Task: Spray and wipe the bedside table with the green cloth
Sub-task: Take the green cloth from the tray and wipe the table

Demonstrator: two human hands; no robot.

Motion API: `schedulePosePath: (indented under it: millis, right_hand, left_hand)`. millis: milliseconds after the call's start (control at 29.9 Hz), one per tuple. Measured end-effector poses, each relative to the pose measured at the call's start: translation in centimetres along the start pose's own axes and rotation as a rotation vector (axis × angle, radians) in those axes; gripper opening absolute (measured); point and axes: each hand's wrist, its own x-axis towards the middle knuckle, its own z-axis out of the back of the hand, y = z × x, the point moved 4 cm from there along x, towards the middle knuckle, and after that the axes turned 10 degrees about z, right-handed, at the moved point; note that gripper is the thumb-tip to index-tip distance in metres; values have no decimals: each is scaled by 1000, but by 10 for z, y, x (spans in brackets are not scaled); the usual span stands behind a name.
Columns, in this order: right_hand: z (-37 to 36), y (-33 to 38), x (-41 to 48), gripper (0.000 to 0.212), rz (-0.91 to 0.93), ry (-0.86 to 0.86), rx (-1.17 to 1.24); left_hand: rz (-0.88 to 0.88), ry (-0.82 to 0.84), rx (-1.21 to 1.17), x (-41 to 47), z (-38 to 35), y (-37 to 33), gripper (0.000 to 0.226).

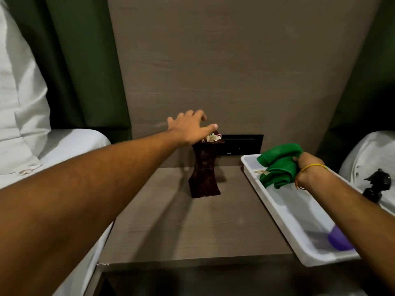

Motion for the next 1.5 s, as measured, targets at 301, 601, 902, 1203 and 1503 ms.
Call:
schedulePosePath:
  millis: [301, 601, 902, 1203, 1503]
  right_hand:
    - [-47, 17, -66, 35, 773, -137, -205]
    - [-105, -73, -136, 60, 1632, 502, -659]
    - [-107, -91, -106, 45, 1949, 509, -773]
    - [-100, -141, -103, 47, 1763, 1180, -1105]
    - [-117, -164, -123, 30, 1036, 1438, -1092]
  left_hand:
    - [-26, 292, -147, 32, -45, -9, 65]
    - [-119, 268, -39, 37, -47, -11, 33]
    - [-139, 294, 13, 40, -46, -8, 51]
    - [-78, 259, -71, 38, -50, -10, 58]
    - [-74, 301, -59, 41, -54, -8, 61]
